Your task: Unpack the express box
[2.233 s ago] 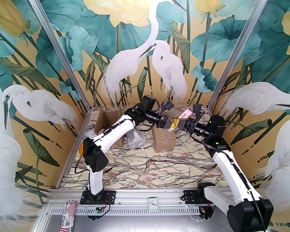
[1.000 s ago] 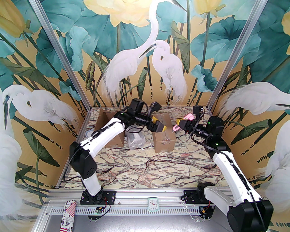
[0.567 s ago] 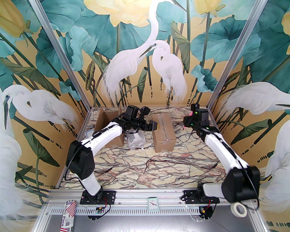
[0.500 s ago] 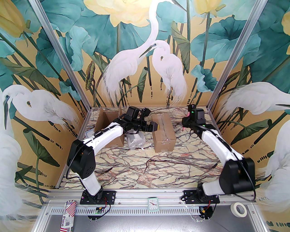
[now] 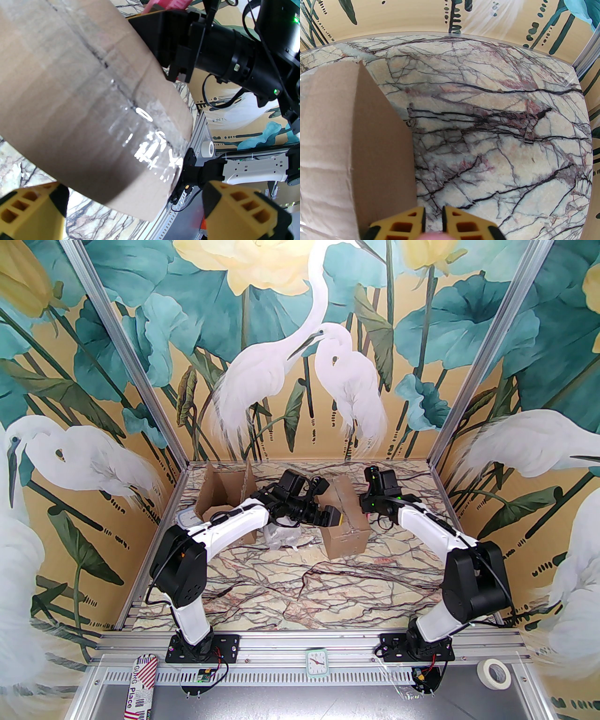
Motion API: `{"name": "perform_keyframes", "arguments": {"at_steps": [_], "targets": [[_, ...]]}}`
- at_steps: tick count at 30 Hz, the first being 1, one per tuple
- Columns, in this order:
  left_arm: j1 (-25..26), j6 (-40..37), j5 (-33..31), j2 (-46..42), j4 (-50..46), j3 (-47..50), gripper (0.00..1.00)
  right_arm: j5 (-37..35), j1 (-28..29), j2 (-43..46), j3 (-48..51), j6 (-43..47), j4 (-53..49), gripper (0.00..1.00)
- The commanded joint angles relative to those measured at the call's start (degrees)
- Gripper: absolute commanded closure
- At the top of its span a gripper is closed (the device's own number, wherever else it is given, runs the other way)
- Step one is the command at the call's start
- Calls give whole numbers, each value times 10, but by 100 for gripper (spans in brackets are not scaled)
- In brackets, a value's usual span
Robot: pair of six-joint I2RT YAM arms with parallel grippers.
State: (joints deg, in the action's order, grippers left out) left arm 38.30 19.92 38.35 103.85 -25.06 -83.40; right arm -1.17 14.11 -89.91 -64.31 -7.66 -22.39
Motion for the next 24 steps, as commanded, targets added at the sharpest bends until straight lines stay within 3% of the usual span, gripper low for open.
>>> {"name": "perform_keyframes", "arguments": {"at_steps": [1, 8, 15, 20, 24], "targets": [[33, -9, 39, 1, -3, -4, 1, 40, 20, 43, 23, -10, -29, 98], [43, -15, -38, -78, -23, 42, 0, -30, 12, 109, 64, 5, 7, 97], [30, -113, -170, -132, -82, -3, 0, -78, -37, 93, -9, 11, -1, 98], [-21, -162, -164, -64, -95, -95, 1, -19, -36, 85, -47, -4, 22, 98], [-54, -179, -119, 26, -111, -190, 0, -29, -30, 24, -90, -9, -10, 98]]}}
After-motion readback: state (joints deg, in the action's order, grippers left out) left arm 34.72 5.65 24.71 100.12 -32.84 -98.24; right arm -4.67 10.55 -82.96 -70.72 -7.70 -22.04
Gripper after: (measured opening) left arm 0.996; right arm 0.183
